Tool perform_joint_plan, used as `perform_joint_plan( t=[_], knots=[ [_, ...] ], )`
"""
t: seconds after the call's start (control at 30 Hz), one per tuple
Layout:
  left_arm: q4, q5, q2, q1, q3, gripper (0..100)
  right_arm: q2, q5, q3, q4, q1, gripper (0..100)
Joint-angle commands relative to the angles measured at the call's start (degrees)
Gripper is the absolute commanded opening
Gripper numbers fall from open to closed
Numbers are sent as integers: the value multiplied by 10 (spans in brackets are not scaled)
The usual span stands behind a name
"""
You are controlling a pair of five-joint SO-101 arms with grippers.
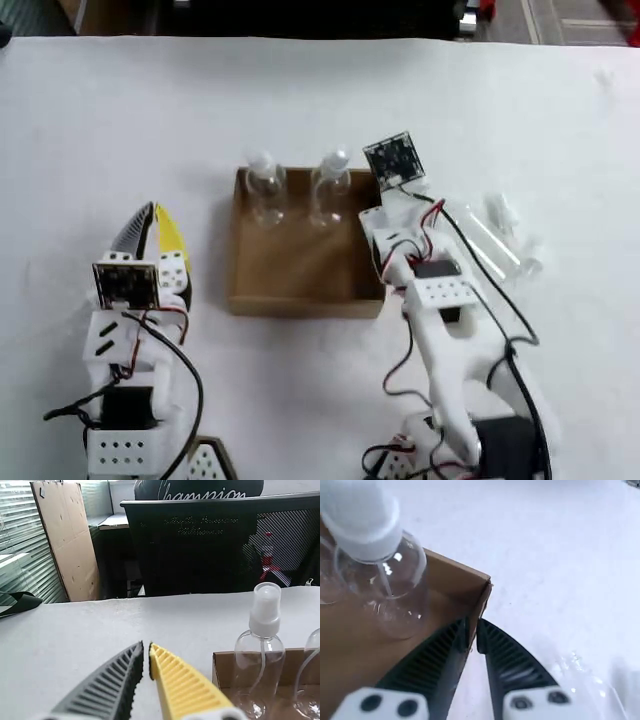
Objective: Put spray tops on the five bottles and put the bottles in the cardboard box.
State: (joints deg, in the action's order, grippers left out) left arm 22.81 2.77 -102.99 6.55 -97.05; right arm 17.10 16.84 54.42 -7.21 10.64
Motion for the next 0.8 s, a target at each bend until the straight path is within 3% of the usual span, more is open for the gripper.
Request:
perform_joint_plan(
  t=[0.0, 0.23, 0.77],
  knots=[
    [4, 6, -2, -4, 0, 24, -49, -7, -72, 16, 4, 17],
    [4, 6, -2, -6, 0, 24, -124, -7, -123, 15, 10, 17],
    [4, 6, -2, -7, 0, 24, -127, -7, -122, 15, 47, 17]
  ],
)
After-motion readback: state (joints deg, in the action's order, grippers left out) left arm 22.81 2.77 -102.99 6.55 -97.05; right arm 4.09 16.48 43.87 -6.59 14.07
